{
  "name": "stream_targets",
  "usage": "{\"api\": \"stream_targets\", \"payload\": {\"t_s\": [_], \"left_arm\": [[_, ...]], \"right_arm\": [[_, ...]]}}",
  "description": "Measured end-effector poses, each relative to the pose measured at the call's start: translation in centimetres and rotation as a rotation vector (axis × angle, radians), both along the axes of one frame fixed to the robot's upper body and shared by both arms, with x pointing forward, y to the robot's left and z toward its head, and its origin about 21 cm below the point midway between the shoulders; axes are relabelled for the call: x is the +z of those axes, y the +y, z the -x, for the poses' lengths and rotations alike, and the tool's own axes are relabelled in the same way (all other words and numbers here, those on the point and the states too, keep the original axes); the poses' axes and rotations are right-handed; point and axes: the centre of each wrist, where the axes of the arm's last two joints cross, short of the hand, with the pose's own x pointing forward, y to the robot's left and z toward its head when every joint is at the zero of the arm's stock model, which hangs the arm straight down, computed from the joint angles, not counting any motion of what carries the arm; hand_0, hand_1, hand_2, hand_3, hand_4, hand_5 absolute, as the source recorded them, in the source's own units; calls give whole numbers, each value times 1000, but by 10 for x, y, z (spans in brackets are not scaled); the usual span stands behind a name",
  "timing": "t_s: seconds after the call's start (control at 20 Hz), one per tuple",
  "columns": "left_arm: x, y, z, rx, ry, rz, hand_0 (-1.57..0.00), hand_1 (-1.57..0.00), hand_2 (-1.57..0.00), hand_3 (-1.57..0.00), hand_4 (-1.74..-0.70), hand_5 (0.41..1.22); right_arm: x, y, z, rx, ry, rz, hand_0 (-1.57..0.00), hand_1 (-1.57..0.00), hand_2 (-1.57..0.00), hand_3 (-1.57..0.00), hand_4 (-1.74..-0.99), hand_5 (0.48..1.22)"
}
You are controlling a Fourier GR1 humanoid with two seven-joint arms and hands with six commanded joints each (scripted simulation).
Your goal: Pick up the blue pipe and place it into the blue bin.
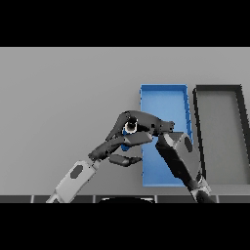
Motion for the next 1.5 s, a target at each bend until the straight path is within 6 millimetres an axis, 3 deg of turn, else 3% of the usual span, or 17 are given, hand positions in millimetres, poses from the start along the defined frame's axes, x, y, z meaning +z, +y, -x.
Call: {"api": "stream_targets", "payload": {"t_s": [0.2, 0.35, 0.5, 0.7, 0.95, 1.35, 1.5], "left_arm": [[5, 0, -2, 12, 9, -16, -2, -2, -2, -2, -927, 491], [7, 5, -2, 10, -1, -22, -1, -1, 0, 0, -916, 486], [10, 4, 1, 4, -17, -22, 0, 0, 0, 0, -899, 487], [9, 5, -2, 19, -3, -41, 1, 1, 1, 1, -887, 483], [6, 7, -2, 18, -19, -29, 1, 1, 1, 1, -878, 482], [4, 10, -1, 15, -18, -25, 1, 1, 1, 1, -877, 479], [8, 7, 2, 9, -18, -32, 1, 1, 1, 1, -881, 476]], "right_arm": [[58, -5, -4, 23, -97, -72, -1571, -1571, -1571, -1571, -1495, 1221], [93, -8, -20, -51, -128, -121, -1571, -1571, -1571, -1571, -1496, 1221], [112, -27, -38, -257, -137, -140, -1571, -1571, -1571, -1571, -1497, 1221], [111, -57, -76, -456, -88, -78, -1571, -1571, -1571, -1571, -1498, 1221], [46, -104, -109, -668, 88, 50, -1571, -1571, -1571, -1571, -1499, 1221], [-55, -144, -100, -912, 378, 270, -1571, -1571, -1571, -1571, -1499, 1221], [-83, -154, -95, -963, 476, 361, -1571, -1571, -1571, -820, -1617, 1221]]}}
